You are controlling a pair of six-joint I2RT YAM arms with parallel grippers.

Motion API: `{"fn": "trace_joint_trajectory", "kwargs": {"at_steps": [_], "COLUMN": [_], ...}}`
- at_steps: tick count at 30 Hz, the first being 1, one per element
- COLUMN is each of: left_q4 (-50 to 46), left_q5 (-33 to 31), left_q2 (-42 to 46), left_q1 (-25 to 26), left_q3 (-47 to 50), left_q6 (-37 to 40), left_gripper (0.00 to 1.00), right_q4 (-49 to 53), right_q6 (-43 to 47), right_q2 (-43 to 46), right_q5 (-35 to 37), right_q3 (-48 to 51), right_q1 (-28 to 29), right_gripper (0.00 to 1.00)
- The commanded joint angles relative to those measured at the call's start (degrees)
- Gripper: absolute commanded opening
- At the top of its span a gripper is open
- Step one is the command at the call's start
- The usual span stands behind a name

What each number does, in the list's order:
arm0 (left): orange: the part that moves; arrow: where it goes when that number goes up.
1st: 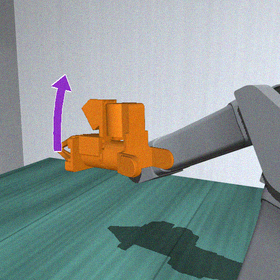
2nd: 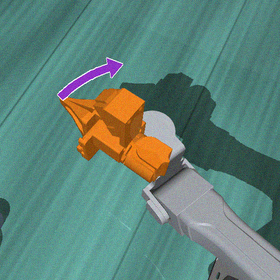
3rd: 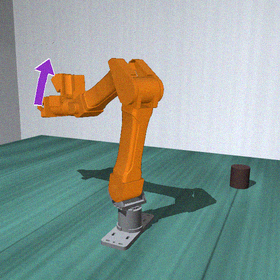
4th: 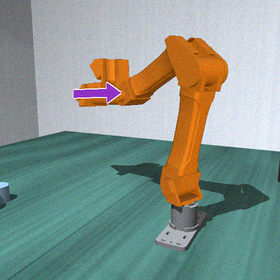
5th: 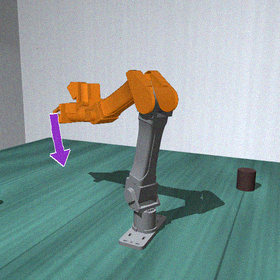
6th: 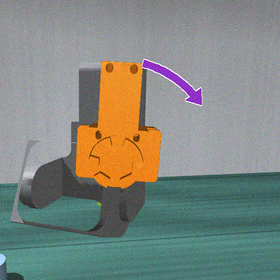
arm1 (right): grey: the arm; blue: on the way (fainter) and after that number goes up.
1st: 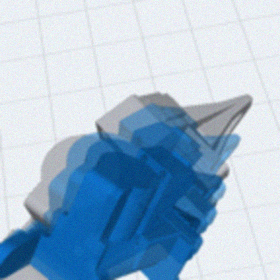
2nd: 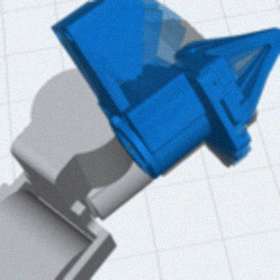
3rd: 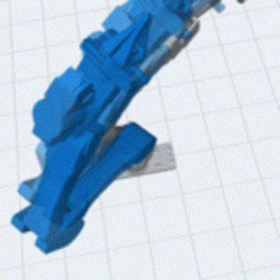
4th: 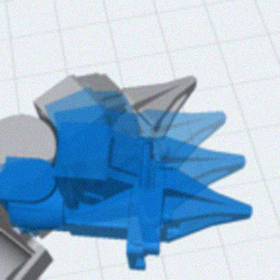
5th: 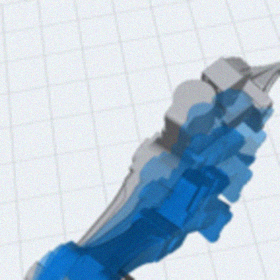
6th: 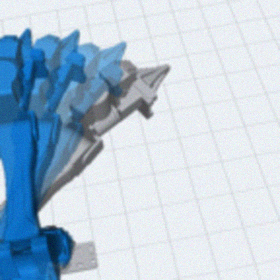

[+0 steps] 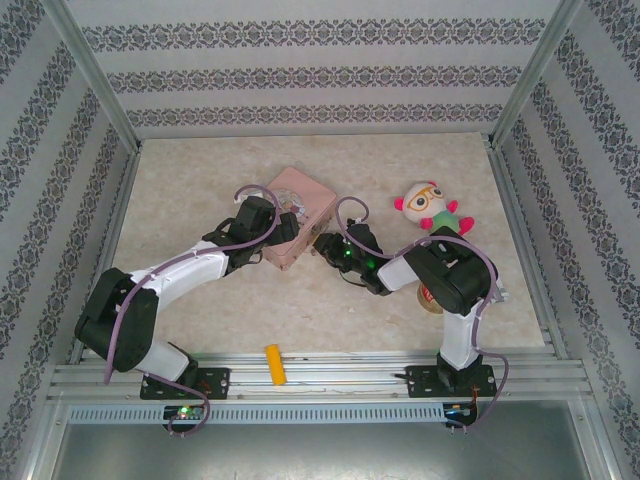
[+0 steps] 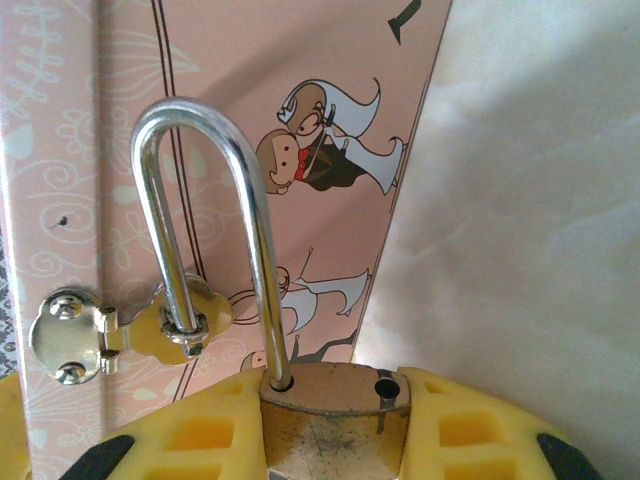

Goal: Unlock the padlock with the key

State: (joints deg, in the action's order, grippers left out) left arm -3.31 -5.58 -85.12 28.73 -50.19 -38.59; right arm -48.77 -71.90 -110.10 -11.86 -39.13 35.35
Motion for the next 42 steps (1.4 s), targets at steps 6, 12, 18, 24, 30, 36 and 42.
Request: {"fn": "trace_joint_trajectory", "kwargs": {"at_steps": [6,12,18,24,30,36,42], "left_q4": [-4.56,-5.39,-5.21,-5.32,-5.21,-5.13,-5.2], "left_q5": [0.43,-0.04,-0.15,-0.48,-0.35,-0.01,0.11], "left_q2": [-1.06,-0.88,0.5,0.99,1.19,1.18,1.56], "left_q1": [-1.9,-2.61,-2.76,-3.16,-3.41,-3.62,-3.86], "left_q3": [2.63,2.73,3.68,4.48,4.83,4.89,5.45], "left_q6": [-1.58,-1.4,-1.45,-1.58,-1.45,-1.65,-1.71], "left_gripper": [0.99,0.99,0.99,0.99,0.99,0.99,0.99], "right_q4": [-1.39,-1.37,-1.66,-2.29,-2.62,-5.19,-5.28], "right_q6": [-0.85,-0.96,-1.12,-1.94,-2.53,-3.07,-2.13], "right_q2": [-1.08,0.08,0.51,1.27,1.79,0.57,1.53], "right_q5": [1.39,2.6,3.89,8.26,12.9,13.17,13.69], "right_q3": [-0.06,1.31,2.13,2.59,3.71,2.63,2.24], "right_q1": [0.33,1.38,1.5,2.96,2.72,1.79,0.97], "right_gripper": [0.0,0.0,0.0,0.0,0.0,0.0,0.0]}}
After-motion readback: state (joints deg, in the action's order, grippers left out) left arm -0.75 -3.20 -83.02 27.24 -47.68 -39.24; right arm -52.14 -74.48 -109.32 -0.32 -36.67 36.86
